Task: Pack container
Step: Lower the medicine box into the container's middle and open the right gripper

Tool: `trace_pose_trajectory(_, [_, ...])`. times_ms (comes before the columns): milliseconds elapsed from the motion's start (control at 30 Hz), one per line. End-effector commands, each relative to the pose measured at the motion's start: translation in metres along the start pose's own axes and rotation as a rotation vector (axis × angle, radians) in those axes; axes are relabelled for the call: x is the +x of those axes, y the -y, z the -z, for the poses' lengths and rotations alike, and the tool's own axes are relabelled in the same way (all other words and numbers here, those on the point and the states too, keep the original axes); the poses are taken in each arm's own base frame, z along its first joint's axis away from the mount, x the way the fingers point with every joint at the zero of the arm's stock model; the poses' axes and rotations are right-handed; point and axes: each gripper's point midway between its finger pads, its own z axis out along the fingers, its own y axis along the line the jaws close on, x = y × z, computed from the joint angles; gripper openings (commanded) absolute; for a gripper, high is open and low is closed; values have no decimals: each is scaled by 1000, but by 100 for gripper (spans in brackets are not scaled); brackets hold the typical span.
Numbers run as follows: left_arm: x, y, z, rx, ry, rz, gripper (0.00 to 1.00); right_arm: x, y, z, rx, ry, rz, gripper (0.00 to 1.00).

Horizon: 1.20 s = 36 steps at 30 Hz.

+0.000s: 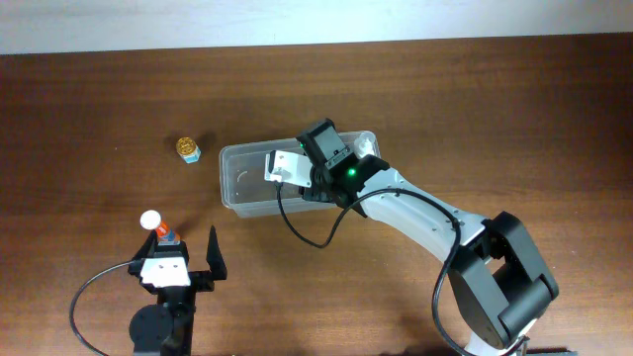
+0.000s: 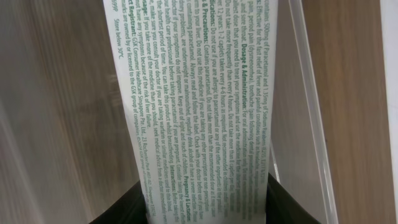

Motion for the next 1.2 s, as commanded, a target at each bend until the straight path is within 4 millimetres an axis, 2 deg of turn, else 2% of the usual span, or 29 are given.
trace_pose_trajectory(0, [3,0,-1,5,-3,-4,99,-1,-7,-9,-29,-1,1,42])
trace_pose_trajectory(200, [3,0,-1,5,-3,-4,99,0,-7,-10,-31,-2,16,44])
trace_pose_trajectory(300, [3,0,-1,5,-3,-4,99,0,-6,-10,-29,-1,23,53])
trace_pose_trajectory(467, [3,0,-1,5,-3,-4,99,-3,-3,-10,-16,10,22,76])
trace_pose_trajectory(567, [3,0,-1,5,-3,-4,99,-6,1,-10,3,20,22,81])
trace_pose_trajectory(767, [3,0,-1,5,-3,-4,99,-12,11,-7,38,34,8,85])
trace_pose_trajectory(933, [3,0,-1,5,-3,-4,99,-28,29,8,66,69,-143,90])
trace_pose_trajectory(1067, [3,0,-1,5,-3,-4,99,-47,38,32,46,87,-265,90])
trace_pose_trajectory(1167, [3,0,-1,5,-3,-4,99,-69,34,57,-18,89,-360,90])
